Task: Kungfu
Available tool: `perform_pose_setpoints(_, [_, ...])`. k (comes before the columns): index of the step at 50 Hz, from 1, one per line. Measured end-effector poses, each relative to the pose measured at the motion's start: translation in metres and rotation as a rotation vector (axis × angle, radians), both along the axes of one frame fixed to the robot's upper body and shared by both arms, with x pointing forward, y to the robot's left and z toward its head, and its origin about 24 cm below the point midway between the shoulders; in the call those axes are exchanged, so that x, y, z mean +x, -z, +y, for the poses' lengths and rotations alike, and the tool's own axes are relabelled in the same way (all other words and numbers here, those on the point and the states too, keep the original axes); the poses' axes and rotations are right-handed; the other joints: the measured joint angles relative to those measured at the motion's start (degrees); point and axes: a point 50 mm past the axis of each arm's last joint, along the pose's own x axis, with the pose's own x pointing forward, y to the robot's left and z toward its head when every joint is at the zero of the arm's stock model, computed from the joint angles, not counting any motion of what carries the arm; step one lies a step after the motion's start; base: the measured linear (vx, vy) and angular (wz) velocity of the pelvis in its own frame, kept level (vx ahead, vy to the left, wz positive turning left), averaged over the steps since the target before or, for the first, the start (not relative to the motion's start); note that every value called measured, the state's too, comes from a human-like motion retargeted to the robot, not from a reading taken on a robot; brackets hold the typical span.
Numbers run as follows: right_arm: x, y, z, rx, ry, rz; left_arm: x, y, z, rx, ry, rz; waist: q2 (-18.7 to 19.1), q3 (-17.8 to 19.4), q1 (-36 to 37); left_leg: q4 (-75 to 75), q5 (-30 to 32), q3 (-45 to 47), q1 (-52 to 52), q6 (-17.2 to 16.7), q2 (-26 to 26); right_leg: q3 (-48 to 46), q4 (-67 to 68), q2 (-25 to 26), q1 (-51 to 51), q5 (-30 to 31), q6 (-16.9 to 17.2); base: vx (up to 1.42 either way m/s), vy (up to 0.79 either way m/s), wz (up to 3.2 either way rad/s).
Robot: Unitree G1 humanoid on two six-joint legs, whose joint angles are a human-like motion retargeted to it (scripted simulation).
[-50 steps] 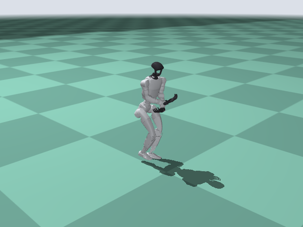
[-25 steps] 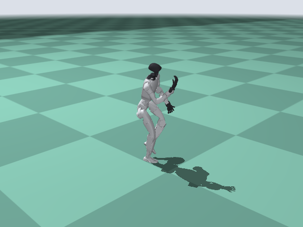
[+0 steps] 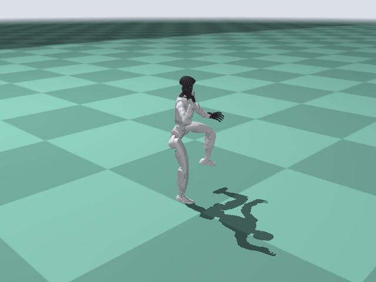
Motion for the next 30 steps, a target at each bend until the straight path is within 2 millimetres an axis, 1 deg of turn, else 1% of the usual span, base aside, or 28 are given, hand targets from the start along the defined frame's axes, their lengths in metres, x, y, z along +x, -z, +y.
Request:
perform_pose_setpoints(2, [-0.002, 0.004, 0.003, -0.017, 0.040, 0.000, -0.006, 0.012, -0.018, -0.029, -0.043, 0.001, 2.1, 0.6, 1.3, 9.1, -1.6, -0.5, 2.4, -5.9, -1.8, -0.9, -1.8, 1.8, 1.3, 0.9, 0.0, 0.12, 0.19, -0.78])
perform_pose_setpoints(3, [-0.002, 0.007, 0.004, -0.028, 0.065, 0.005, -0.010, 0.018, -0.026, -0.050, -0.060, 0.000, 2.7, 0.8, 1.5, 12.7, -2.1, 0.3, 4.1, -8.7, -3.4, -1.0, -2.4, 1.9, 1.5, 1.3, 0.4, 0.06, 0.20, -0.47])
perform_pose_setpoints(5, [-0.002, 0.010, 0.006, -0.045, 0.107, 0.025, -0.017, 0.028, -0.040, -0.102, -0.068, 0.005, 4.2, 0.4, 1.5, 18.3, -3.9, 1.5, 6.2, -13.7, -7.3, -2.2, -4.0, 1.9, 1.5, 2.3, 1.3, 0.06, 0.25, -0.20])
perform_pose_setpoints(6, [-0.001, 0.012, 0.007, -0.053, 0.119, 0.038, -0.021, 0.033, -0.046, -0.127, -0.065, 0.011, 4.7, -0.1, 1.4, 19.7, -4.6, 2.8, 7.4, -15.6, -9.2, -2.9, -4.7, 1.7, 1.3, 2.7, 1.6, 0.12, 0.30, -0.03])
perform_pose_setpoints(8, [0.001, 0.015, 0.008, -0.065, 0.131, 0.068, -0.029, 0.041, -0.055, -0.168, -0.069, 0.022, 5.6, -1.1, 0.7, 21.5, -5.5, 5.5, 9.4, -18.2, -12.2, -4.0, -5.5, 1.1, 0.7, 3.4, 1.8, 0.12, 0.26, 0.19])
perform_pose_setpoints(12, [0.007, 0.020, 0.009, -0.091, 0.129, 0.164, -0.040, 0.047, -0.062, -0.191, -0.097, 0.022, 6.9, -2.6, -0.5, 20.7, -6.0, 7.0, 11.4, -20.0, -15.9, -5.1, -6.0, 0.7, 0.0, 3.6, 1.0, 0.14, 0.21, 0.39])
perform_pose_setpoints(15, [0.014, 0.024, 0.011, -0.127, 0.123, 0.273, -0.041, 0.041, -0.058, -0.162, -0.106, -0.003, 6.8, -3.3, 0.1, 18.2, -5.7, 7.3, 12.5, -19.3, -15.0, -6.4, -6.0, 0.9, 0.5, 3.2, 0.7, 0.15, 0.10, 0.30])
perform_pose_setpoints(17, [0.021, 0.028, 0.014, -0.165, 0.112, 0.358, -0.037, 0.032, -0.053, -0.135, -0.106, -0.039, 6.2, -3.2, 1.7, 16.0, -5.3, 6.6, 13.1, -18.4, -13.1, -7.4, -5.9, 1.3, 1.4, 3.0, 0.7, 0.24, 0.22, 0.17])
perform_pose_setpoints(20, [0.036, 0.036, 0.024, -0.248, 0.088, 0.495, -0.028, 0.010, -0.044, -0.076, -0.102, -0.134, 4.9, -2.9, 4.9, 12.3, -4.4, 5.3, 13.2, -15.4, -9.1, -8.7, -5.8, 2.2, 3.3, 2.5, 1.0, 0.23, 0.18, 0.30])
perform_pose_setpoints(21, [0.044, 0.039, 0.028, -0.279, 0.074, 0.547, -0.024, 0.002, -0.042, -0.059, -0.110, -0.168, 4.2, -3.0, 6.0, 10.4, -4.0, 4.8, 12.9, -14.4, -8.8, -9.1, -6.0, 2.0, 4.1, 2.5, 1.3, 0.26, 0.34, 0.58])
perform_pose_setpoints(23, [0.063, 0.048, 0.038, -0.343, 0.027, 0.657, -0.016, -0.018, -0.036, -0.024, -0.127, -0.248, 2.5, -3.6, 8.2, 6.0, -2.8, 4.0, 12.3, -13.1, -8.7, -10.3, -6.5, 1.3, 5.6, 2.3, 2.2, 0.24, 0.26, 0.83])
perform_pose_setpoints(25, [0.086, 0.057, 0.049, -0.388, -0.069, 0.783, -0.006, -0.041, -0.030, 0.007, -0.137, -0.338, 0.5, -3.9, 10.7, 0.8, -0.9, 4.3, 12.3, -11.0, -8.1, -11.5, -6.5, 0.5, 7.4, 1.8, 3.2, 0.29, 0.25, 1.09])
perform_pose_setpoints(27, [0.108, 0.066, 0.062, -0.415, -0.217, 0.925, 0.006, -0.069, -0.021, 0.040, -0.127, -0.433, -0.5, -3.8, 13.0, -5.4, 1.2, 5.5, 13.2, -7.8, -6.6, -13.7, -6.4, 0.4, 10.2, 1.0, 4.5, 0.36, 0.38, 1.43])
perform_pose_setpoints(28, [0.118, 0.071, 0.069, -0.437, -0.293, 0.985, 0.013, -0.085, -0.017, 0.058, -0.118, -0.480, -0.8, -3.7, 14.2, -9.1, 2.2, 6.4, 13.9, -6.7, -6.3, -14.9, -6.4, 0.4, 11.9, 0.6, 5.3, 0.34, 0.27, 1.68])
perform_pose_setpoints(30, [0.138, 0.081, 0.083, -0.487, -0.418, 1.098, 0.028, -0.116, -0.009, 0.094, -0.092, -0.566, -1.7, -3.0, 16.2, -18.3, 5.6, 8.1, 16.6, -5.6, -8.0, -17.3, -6.6, -0.1, 15.4, 0.1, 7.2, 0.34, 0.21, 1.93])
